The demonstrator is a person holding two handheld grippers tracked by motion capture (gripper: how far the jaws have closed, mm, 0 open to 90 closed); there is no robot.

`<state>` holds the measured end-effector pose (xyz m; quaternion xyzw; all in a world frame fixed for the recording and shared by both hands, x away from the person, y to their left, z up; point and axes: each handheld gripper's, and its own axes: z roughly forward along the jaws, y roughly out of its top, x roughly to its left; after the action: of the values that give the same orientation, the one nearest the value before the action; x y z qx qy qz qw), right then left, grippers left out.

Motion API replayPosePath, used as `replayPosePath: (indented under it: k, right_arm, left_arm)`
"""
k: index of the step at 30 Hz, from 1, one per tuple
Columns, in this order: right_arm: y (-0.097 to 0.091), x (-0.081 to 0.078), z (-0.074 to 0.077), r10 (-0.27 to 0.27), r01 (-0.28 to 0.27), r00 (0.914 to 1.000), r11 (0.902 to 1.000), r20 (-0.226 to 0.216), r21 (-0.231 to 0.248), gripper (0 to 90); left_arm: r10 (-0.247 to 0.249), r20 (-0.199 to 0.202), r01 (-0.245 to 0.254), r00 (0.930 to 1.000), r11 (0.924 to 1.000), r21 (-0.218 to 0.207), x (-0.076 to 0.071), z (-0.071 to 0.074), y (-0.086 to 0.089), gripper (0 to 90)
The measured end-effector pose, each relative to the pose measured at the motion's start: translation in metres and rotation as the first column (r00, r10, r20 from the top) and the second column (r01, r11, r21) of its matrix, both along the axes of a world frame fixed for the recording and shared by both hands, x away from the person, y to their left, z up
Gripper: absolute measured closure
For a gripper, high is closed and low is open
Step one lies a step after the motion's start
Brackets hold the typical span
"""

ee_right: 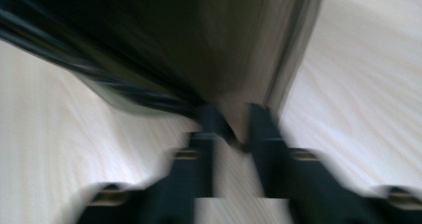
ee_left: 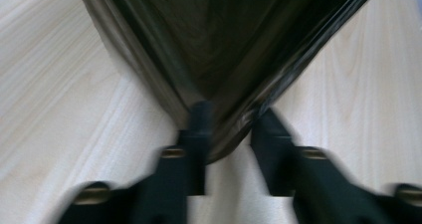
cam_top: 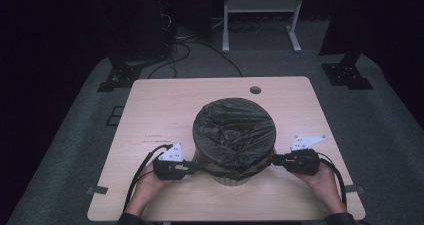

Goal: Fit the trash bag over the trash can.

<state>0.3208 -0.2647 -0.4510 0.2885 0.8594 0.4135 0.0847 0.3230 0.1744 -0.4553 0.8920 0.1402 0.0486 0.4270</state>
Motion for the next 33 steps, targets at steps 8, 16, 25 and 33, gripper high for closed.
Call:
replayPosePath:
  k: [8, 16, 25, 33]
  right_arm:
    - [-0.017, -0.013, 0.016, 0.007, -0.010, 0.9995, 0.9964, 0.030, 0.084, 39.7]
    - [-0.034, -0.013, 0.049, 0.046, -0.081, 0.9904, 0.9564, 0.131, 0.280, 32.7]
    - [-0.010, 0.000, 0.069, 0.175, -0.226, 0.9693, 0.9111, 0.173, 0.345, 32.0]
    - [-0.002, 0.001, 0.069, 0.200, -0.245, 0.9658, 0.9101, 0.165, 0.334, 71.8]
  left_arm:
    - [0.016, -0.013, -0.017, 0.9998, 0.9931, -0.116, -0.014, 0.024, 0.026, 24.9]
    - [0.035, 0.053, -0.020, 0.9980, 0.9647, -0.263, -0.009, 0.056, 0.035, 22.8]
    - [-0.013, 0.069, 0.035, 0.9975, 0.9470, -0.319, 0.007, 0.069, 0.011, 18.8]
    - [-0.007, 0.121, 0.045, 0.9926, 0.9478, -0.316, 0.011, 0.071, 0.007, 60.7]
